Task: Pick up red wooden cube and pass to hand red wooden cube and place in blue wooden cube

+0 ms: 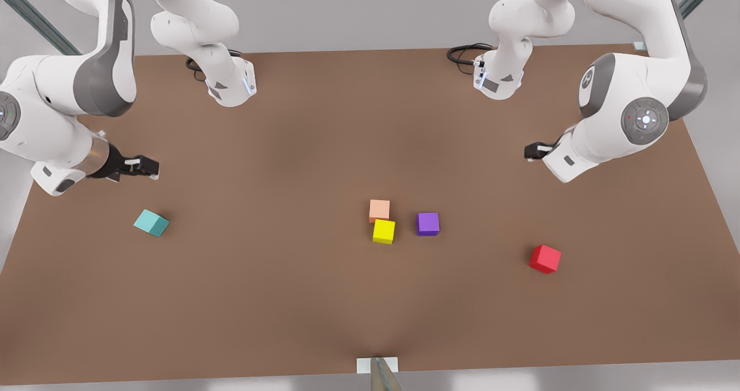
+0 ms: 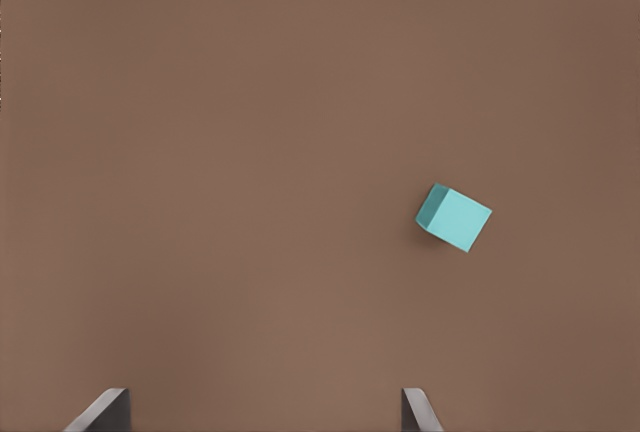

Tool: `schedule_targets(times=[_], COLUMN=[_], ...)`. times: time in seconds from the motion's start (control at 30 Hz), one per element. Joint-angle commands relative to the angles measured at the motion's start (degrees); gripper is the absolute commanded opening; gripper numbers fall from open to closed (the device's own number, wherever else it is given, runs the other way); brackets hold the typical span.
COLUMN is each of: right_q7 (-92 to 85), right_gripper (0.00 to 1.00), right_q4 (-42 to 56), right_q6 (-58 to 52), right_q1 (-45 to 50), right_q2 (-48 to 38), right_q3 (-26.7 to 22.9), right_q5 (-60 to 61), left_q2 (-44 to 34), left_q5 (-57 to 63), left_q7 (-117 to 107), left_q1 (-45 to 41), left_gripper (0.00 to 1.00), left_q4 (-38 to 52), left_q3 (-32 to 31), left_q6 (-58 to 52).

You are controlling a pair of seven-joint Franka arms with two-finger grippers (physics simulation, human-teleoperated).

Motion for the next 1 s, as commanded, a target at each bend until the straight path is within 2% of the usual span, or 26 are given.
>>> schedule_targets(times=[0.0,0.1,0.17,0.2,0.3,0.4,0.47,0.6,0.97], right_q7=[-0.5,-0.4,-0.4,-0.4,-0.4,-0.4,-0.4,-0.4,-0.5], right_gripper=[1.0,1.0,1.0,1.0,1.0,1.0,1.0,1.0,1.0], right_q4=[0.0,0.0,0.0,0.0,0.1,0.2,0.7,0.4,0.0], right_q6=[3.0,2.4,2.7,2.7,2.8,2.5,2.4,2.5,2.4], right_q1=[0.0,0.0,0.0,0.0,0.0,0.0,0.0,0.1,0.4], right_q2=[0.0,0.1,0.2,0.2,0.2,-0.3,-0.4,-0.3,-0.3], right_q3=[0.0,-0.1,-0.1,-0.1,-0.1,-0.1,-0.1,-0.1,0.0], right_q5=[0.0,-0.3,-0.1,-0.1,-0.1,-0.2,-0.2,-0.6,-0.6], left_q2=[0.0,4.5,17.5,26.7,33.1,32.8,32.5,32.5,34.1], left_q5=[0.0,0.5,0.7,0.7,0.7,-1.1,-5.8,-5.6,-4.3], left_q7=[0.2,-1.3,-9.8,-17.8,-43.0,-61.0,-65.8,-77.3,-69.4], left_q1=[0.0,0.0,0.2,0.3,1.4,1.2,1.2,1.3,5.5], left_gripper=[1.0,1.0,1.0,1.0,1.0,1.0,1.0,1.0,1.0], left_q4=[0.0,2.2,12.4,21.3,22.3,14.6,13.5,10.8,8.6], left_q3=[0.0,0.2,0.1,0.1,0.8,5.4,8.2,8.4,8.8], left_q6=[2.0,3.2,7.0,7.1,16.9,28.8,29.7,35.5,39.4])
